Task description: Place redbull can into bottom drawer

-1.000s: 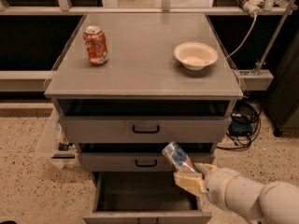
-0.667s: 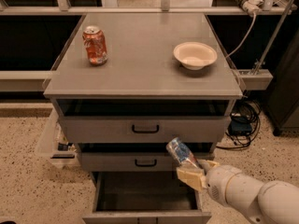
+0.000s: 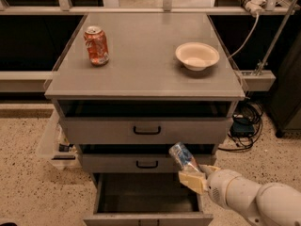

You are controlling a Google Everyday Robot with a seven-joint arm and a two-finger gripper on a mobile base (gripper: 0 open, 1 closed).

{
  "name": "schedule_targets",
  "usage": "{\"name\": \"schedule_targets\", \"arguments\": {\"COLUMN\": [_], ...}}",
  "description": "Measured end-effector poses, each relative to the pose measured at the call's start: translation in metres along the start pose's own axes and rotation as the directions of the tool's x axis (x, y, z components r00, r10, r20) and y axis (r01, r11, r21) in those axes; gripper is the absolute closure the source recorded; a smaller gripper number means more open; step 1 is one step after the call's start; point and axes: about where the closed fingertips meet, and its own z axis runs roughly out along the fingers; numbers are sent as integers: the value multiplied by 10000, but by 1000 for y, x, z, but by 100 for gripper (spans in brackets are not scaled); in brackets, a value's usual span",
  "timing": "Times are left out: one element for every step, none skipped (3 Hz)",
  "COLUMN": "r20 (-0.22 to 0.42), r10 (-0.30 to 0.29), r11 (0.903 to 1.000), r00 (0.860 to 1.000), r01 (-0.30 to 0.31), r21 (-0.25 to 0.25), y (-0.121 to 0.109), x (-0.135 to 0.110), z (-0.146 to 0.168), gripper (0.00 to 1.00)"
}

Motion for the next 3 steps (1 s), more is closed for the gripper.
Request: {"name": "schedule_targets", "arguments": {"r20": [-874,-2039,-2957], "r10": [1025,1472,1415], "r11": [9933,9785,9672], "r00": [9909,9679,9447], "r01": [-1067,-1726,-1956], "r21": [-445,-1131,-1620], "y": [-14,-11,-1], "x": [48,102,141], "z": [43,107,157], "gripper": [100,100,100]}}
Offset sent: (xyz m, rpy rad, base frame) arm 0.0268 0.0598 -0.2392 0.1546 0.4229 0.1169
